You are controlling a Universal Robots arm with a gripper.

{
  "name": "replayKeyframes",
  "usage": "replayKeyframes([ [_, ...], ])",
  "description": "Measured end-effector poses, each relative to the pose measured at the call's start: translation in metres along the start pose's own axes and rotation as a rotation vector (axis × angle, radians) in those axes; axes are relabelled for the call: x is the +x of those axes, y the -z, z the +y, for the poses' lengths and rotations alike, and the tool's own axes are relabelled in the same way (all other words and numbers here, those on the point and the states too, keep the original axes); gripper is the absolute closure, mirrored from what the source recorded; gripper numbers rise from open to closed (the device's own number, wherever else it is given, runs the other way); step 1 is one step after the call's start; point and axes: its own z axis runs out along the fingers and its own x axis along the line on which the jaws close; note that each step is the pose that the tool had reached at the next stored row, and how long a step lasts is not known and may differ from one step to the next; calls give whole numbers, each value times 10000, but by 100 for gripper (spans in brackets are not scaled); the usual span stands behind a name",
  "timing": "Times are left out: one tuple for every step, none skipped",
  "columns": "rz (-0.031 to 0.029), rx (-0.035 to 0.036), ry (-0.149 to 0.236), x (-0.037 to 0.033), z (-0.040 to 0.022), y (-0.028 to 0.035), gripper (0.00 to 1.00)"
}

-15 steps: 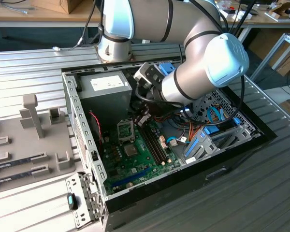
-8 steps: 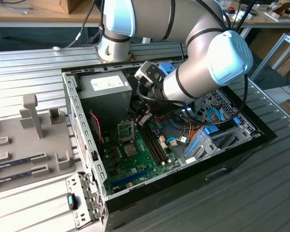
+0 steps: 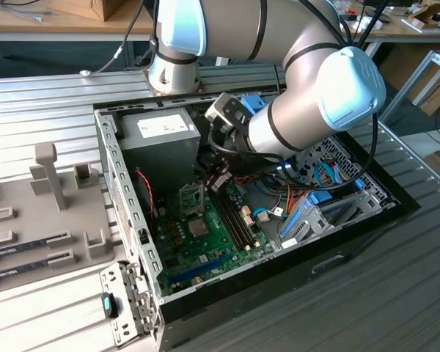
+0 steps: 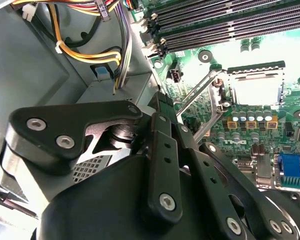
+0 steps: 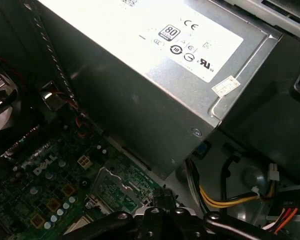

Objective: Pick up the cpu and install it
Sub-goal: 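Close the cpu cover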

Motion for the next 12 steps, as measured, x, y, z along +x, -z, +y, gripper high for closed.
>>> replayKeyframes([
  [1,1,0,0,1,3,89],
  [1,1,0,-1,3,6,89],
  [1,1,0,-1,6,12,89],
  [1,1,-1,-2,9,18,89],
  [0,0,0,-3,14,29,89],
  [-1,0,0,-3,18,37,89],
  [-1,-1,0,-4,21,44,89],
  [-1,-1,0,-5,26,52,89],
  [-4,-3,2,-5,26,53,89],
  [-4,-3,2,-5,26,54,89],
  [0,-1,1,-3,25,58,89],
  [-1,-2,1,3,18,61,89],
])
